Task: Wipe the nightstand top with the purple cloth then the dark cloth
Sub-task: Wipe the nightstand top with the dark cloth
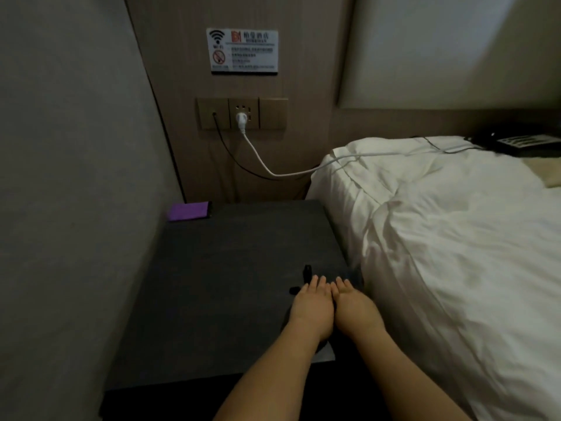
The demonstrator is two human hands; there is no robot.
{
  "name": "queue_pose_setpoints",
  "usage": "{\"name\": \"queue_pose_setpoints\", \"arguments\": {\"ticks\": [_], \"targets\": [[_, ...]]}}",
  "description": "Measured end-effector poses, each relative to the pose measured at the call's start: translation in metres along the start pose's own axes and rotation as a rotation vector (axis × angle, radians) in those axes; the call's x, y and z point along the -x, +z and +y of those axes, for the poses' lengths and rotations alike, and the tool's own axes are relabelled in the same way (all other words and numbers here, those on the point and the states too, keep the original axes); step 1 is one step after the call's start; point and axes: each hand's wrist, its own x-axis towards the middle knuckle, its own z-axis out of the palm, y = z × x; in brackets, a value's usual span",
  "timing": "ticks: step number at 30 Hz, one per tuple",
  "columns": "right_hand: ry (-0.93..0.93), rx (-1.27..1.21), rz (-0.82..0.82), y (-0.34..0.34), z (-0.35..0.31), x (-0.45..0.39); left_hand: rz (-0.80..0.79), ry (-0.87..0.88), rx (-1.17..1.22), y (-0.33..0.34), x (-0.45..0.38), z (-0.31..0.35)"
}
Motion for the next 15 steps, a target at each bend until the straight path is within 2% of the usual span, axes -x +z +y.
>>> {"name": "queue_pose_setpoints", "arguments": {"ticks": [3, 6, 15], "targets": [[0.014, 0.045, -0.066, -0.009, -0.019, 0.002, -0.019, 0.003, 0.026, 0.0, 0.007, -0.011], [-0.016, 0.09, -0.063, -0.016, -0.057, -0.001, -0.024, -0.03, 0.062, 0.006, 0.021, -0.042], [-0.322, 0.107, -0.029, -0.016, -0.23, -0.024, 0.025, -0.326, 0.109, 0.027, 0.112, -0.191]]}}
